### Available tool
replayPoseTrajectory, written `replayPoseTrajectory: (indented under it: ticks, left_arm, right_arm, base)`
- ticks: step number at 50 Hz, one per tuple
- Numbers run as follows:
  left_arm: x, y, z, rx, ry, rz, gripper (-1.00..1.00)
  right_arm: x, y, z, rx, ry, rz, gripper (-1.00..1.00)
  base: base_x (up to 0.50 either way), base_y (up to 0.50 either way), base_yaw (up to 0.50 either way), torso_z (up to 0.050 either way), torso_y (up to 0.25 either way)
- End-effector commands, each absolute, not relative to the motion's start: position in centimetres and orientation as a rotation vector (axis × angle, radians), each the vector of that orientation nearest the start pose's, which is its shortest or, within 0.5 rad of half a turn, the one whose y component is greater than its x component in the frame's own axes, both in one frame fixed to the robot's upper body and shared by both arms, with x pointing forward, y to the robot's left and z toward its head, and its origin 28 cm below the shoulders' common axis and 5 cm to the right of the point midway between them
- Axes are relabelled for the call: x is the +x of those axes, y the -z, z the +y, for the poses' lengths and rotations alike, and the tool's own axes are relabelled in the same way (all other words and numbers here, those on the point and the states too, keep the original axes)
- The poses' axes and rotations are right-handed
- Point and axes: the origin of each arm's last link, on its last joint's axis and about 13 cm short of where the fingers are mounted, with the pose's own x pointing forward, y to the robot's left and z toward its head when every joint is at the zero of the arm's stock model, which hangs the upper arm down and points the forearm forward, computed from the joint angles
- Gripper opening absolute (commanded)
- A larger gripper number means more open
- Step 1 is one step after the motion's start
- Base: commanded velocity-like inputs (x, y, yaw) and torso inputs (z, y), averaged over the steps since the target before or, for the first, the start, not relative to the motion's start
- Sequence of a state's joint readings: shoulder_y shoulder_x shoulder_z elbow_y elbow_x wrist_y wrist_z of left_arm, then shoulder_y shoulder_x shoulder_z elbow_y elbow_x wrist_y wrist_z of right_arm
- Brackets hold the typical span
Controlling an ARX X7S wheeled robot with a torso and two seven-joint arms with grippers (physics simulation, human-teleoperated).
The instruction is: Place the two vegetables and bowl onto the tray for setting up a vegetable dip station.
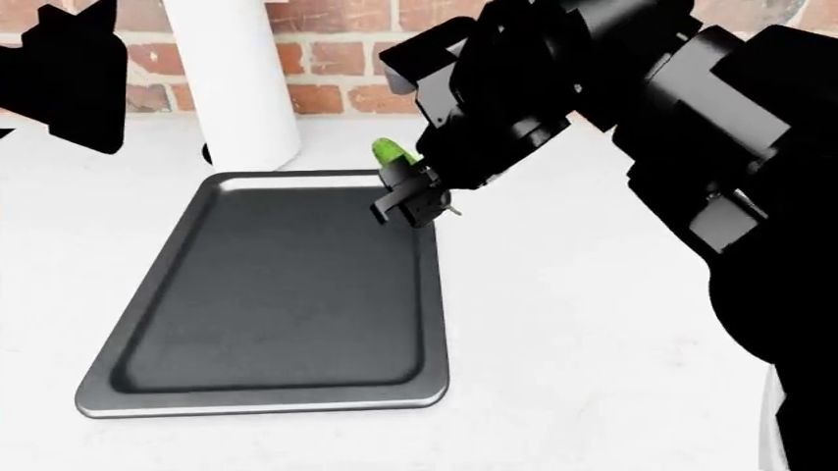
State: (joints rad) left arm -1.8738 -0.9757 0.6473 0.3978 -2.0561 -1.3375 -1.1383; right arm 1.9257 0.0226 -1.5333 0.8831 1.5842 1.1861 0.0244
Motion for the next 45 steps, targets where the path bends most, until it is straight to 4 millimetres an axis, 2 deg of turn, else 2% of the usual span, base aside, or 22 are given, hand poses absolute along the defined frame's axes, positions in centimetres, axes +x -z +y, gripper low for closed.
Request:
replayPoseTrajectory:
  ticks: [1,9,20,34,45]
  left_arm:
    - [16.0,-39.4,27.2,0.476,0.002,-0.099,1.0]
    - [16.2,-39.1,27.4,0.474,0.002,-0.094,1.0]
    - [16.2,-38.9,27.7,0.468,-0.004,-0.088,1.0]
    - [16.4,-38.8,27.7,0.467,-0.004,-0.086,1.0]
    - [16.4,-38.8,27.7,0.467,-0.005,-0.085,1.0]
  right_arm:
    - [36.6,-32.6,-1.4,-0.424,-0.555,0.762,-1.0]
    - [36.6,-31.7,-0.6,-0.392,-0.64,0.743,-1.0]
    - [37.4,-29.3,-0.8,-0.345,-0.656,0.748,-1.0]
    - [37.6,-27.9,-0.9,-0.336,-0.663,0.777,-1.0]
    - [37.5,-27.7,-0.8,-0.335,-0.666,0.783,-1.0]
  base:
    - [0.0,0.0,0.0,0.0,0.0]
    - [0.0,0.0,0.0,0.0,0.0]
    - [0.0,0.0,0.0,0.0,0.0]
    - [0.0,0.0,0.0,0.0,0.0]
    - [0.0,0.0,0.0,0.0,0.0]
